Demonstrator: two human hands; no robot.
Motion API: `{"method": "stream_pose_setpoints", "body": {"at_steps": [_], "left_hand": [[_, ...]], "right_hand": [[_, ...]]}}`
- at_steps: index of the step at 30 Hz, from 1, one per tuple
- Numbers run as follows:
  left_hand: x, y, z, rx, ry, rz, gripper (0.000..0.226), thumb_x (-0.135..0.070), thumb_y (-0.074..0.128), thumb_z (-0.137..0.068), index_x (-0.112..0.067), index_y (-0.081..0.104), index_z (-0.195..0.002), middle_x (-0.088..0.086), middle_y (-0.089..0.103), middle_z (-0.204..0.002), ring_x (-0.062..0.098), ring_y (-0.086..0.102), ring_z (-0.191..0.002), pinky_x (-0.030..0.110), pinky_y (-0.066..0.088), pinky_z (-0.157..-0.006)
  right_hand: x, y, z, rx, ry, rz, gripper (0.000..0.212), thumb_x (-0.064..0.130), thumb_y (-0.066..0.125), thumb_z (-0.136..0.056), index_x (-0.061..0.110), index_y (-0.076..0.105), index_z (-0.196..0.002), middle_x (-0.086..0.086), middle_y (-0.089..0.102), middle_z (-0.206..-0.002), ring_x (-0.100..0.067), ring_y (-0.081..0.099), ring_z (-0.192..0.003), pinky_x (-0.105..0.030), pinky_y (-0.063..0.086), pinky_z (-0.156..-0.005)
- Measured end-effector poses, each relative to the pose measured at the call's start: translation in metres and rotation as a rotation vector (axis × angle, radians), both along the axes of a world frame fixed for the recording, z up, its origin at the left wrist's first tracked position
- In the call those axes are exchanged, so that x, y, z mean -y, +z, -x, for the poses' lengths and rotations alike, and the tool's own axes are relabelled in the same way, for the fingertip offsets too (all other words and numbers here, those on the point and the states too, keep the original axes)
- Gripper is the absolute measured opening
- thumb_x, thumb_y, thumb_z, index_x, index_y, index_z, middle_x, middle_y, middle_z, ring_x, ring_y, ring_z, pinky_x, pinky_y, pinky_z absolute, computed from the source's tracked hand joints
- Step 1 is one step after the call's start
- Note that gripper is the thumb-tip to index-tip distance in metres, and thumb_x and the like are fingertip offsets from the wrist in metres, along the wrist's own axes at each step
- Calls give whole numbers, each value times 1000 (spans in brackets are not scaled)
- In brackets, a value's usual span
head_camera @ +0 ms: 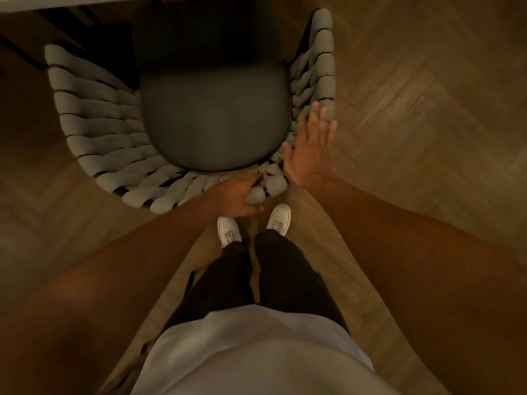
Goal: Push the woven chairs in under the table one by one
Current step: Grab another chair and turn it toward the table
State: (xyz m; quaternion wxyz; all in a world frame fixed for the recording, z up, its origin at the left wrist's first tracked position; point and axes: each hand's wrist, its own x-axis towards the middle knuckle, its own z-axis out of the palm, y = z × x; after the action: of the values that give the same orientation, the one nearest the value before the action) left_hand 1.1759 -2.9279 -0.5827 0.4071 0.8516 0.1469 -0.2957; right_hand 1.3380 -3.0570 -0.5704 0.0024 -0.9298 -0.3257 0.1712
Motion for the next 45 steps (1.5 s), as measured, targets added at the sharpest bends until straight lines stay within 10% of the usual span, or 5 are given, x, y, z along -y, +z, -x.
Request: {"method": "stream_pose_setpoints", "body": {"at_steps": [7, 11, 16, 26, 45], "left_hand": [[-80, 10, 80, -173, -167, -244, 94, -76, 62, -69, -28, 40, -148, 0, 51, -145, 22, 53, -127, 40, 46, -103], [-81, 13, 86, -171, -184, -324, 93, -83, 51, -66, -32, 44, -144, 0, 55, -141, 24, 56, -123, 45, 49, -100], [-79, 9, 88, -139, -279, -414, 65, -61, 52, -89, -30, 43, -146, 7, 60, -134, 28, 58, -117, 44, 49, -97], [-95, 16, 94, -131, -314, -426, 59, -57, 52, -93, -26, 46, -143, 8, 61, -129, 28, 59, -114, 40, 48, -90], [-126, 17, 80, -96, -269, -435, 54, -59, 55, -90, -37, 53, -139, 0, 67, -122, 23, 63, -108, 32, 46, -85]], "right_hand": [[-14, 9, 68, -361, 341, 83, 84, 71, 11, -100, 14, 21, -161, -8, 17, -169, -21, 1, -157, -48, -9, -125], [-34, 12, 87, -444, 548, 224, 87, 81, 36, -91, 24, 32, -157, -4, 38, -160, -23, 30, -149, -47, 9, -123], [-50, 2, 98, -260, 550, 385, 56, 49, 67, -83, 23, 56, -132, -5, 64, -124, -26, 61, -111, -45, 49, -100], [-62, -16, 102, -159, 484, 448, 68, 77, 59, -73, 30, 64, -122, -3, 66, -107, -26, 63, -97, -37, 43, -71], [-89, -10, 88, -169, 581, 434, 60, 72, 56, -79, 27, 63, -118, -5, 64, -97, -27, 62, -88, -38, 42, -68]]}}
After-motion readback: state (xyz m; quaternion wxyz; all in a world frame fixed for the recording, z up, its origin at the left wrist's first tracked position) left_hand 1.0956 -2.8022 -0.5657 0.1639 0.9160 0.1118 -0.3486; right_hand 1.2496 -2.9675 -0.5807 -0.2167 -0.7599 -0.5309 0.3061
